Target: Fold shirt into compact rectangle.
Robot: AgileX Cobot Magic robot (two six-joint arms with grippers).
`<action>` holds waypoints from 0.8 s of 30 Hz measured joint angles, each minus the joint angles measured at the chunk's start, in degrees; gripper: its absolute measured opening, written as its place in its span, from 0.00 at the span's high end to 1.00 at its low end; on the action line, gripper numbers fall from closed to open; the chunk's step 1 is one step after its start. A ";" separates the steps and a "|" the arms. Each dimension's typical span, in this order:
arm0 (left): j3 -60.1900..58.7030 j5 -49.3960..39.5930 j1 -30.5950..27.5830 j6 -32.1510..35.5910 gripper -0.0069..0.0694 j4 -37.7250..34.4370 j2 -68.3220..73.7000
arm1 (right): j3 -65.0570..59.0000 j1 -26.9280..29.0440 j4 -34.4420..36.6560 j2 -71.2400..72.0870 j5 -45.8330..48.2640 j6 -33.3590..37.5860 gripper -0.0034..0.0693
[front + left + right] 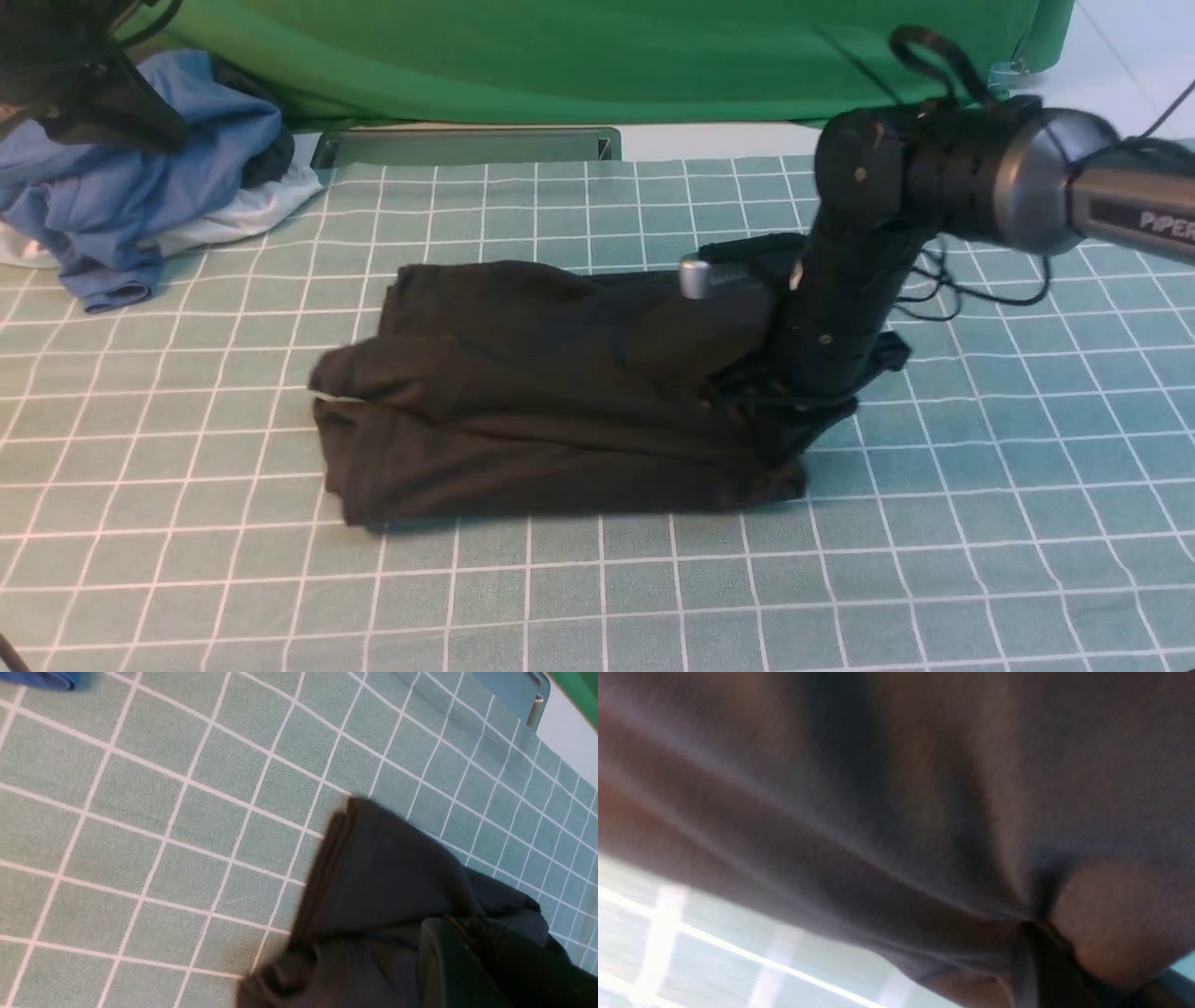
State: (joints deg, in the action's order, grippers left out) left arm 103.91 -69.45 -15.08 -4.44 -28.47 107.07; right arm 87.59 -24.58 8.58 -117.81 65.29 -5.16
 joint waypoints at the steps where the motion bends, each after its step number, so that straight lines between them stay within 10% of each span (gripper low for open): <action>1: 0.00 0.00 0.00 0.00 0.86 0.00 0.00 | 0.00 0.15 -0.20 0.06 0.20 0.00 0.82; 24: -23.96 1.30 6.99 -1.86 0.84 6.97 -16.79 | -21.09 3.48 -13.35 12.11 -2.23 -3.75 0.82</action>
State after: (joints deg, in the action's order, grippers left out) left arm 79.96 -68.16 -8.08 -6.30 -21.50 90.29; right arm 66.51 -21.10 -4.77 -105.70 63.07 -8.91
